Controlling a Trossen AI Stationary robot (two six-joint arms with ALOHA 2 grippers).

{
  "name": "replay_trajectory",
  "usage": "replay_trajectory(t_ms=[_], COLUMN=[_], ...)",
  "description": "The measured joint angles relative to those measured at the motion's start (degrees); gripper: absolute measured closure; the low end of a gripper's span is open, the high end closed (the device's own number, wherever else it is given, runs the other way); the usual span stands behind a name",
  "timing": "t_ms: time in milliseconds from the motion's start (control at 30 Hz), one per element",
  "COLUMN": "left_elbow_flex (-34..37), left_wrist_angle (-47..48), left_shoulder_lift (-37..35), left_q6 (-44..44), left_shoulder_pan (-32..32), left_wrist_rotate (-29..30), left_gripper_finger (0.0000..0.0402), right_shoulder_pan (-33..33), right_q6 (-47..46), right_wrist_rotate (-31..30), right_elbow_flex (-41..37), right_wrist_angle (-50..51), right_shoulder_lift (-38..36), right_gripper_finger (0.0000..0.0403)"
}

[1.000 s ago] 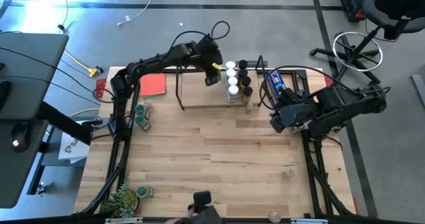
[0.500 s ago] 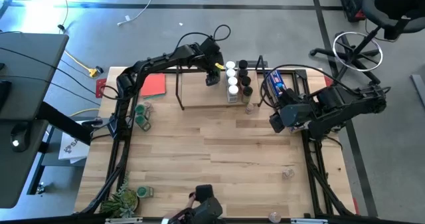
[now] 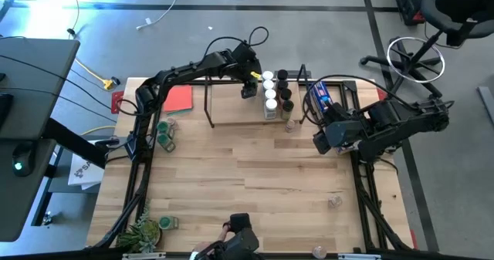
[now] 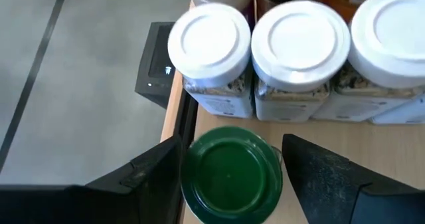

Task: Shelf spices
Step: Put the middle right green seasoning bottle on the shelf

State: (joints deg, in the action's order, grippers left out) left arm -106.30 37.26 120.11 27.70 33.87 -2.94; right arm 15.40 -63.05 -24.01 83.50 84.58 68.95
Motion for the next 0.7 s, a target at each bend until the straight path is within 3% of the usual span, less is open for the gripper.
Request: replay_trajectory(t_ms=[300,700], left_elbow_flex=[0.09,0.04], left_wrist_angle=[-0.54,0.62], left_shoulder_lift=[-0.50,-1.27], left_q6=[-3.09,9.42], left_shoulder_pan=[0.26,1.03], left_wrist_rotate=[-0.02,-2.79], left_gripper_finger=[0.0143,0.0142], right_shoulder_pan=[0.01,0.00], right_q6=[-0.15,-0.02], right_wrist_rotate=[-0.04,-0.15], right_elbow_flex=[0.00,0.00], right_wrist_angle=[-0.01,-0.09], right_shoulder_lift=[0.00,0.00], right_gripper_finger=[0.0121,0.0121])
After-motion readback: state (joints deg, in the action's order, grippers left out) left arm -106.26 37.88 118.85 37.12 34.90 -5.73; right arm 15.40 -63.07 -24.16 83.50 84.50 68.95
